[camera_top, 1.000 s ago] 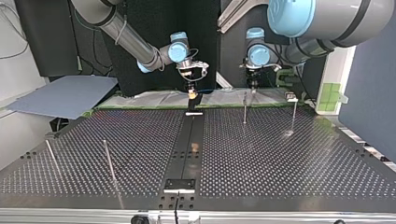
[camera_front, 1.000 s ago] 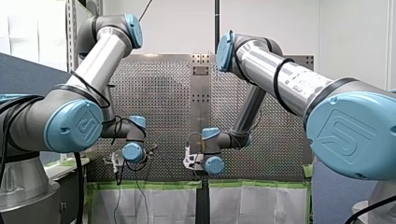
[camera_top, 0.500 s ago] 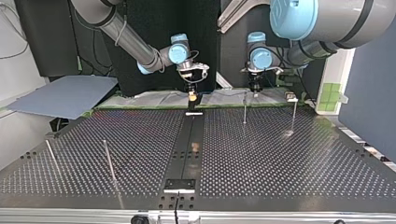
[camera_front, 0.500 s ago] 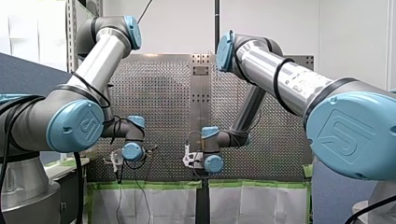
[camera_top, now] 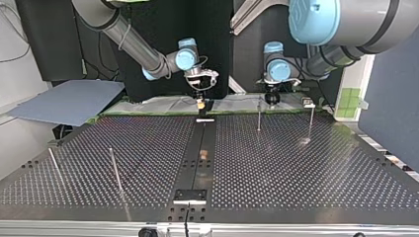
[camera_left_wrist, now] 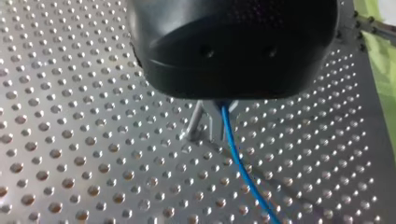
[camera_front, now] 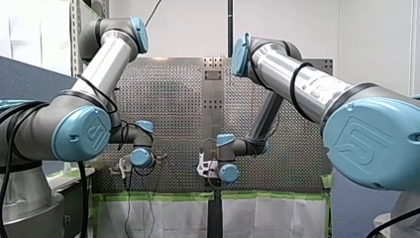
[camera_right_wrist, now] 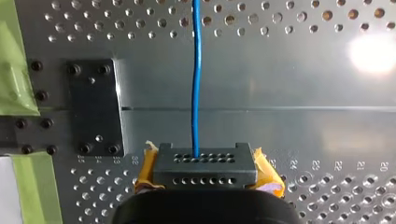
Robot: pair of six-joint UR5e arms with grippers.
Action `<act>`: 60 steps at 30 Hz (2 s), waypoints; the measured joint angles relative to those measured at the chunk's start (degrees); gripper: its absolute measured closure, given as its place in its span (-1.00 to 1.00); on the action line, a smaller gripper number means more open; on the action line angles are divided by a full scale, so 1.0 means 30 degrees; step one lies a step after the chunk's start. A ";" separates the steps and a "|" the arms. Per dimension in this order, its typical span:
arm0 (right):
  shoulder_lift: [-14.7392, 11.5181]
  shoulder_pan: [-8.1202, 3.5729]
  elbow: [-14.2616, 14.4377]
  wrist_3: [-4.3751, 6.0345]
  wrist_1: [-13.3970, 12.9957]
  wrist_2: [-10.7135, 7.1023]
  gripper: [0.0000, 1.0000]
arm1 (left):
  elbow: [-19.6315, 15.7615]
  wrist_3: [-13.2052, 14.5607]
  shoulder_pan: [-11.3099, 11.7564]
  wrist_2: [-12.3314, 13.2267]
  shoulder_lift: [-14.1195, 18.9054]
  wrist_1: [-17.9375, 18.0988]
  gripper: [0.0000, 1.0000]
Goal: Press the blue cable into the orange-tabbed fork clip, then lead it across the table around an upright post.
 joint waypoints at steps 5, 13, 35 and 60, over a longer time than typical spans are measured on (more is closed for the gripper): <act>-0.0003 -0.0271 -0.0175 0.0000 0.0054 -0.0027 1.00 | 0.0377 -0.0005 0.0263 0.0216 0.0001 -0.0405 1.00; 0.0003 -0.0745 -0.0849 0.0016 0.0286 -0.0063 1.00 | 0.0778 -0.0005 0.0551 0.0505 0.0006 -0.0720 1.00; 0.0012 -0.1244 -0.1700 -0.0105 0.0731 -0.0096 1.00 | 0.0839 0.0941 0.0983 0.1206 0.0008 -0.0560 -1.00; 0.0015 -0.1581 -0.1713 -0.0215 0.0897 -0.0126 1.00 | -0.1751 0.0910 0.0980 0.2022 0.0661 -0.2189 -1.00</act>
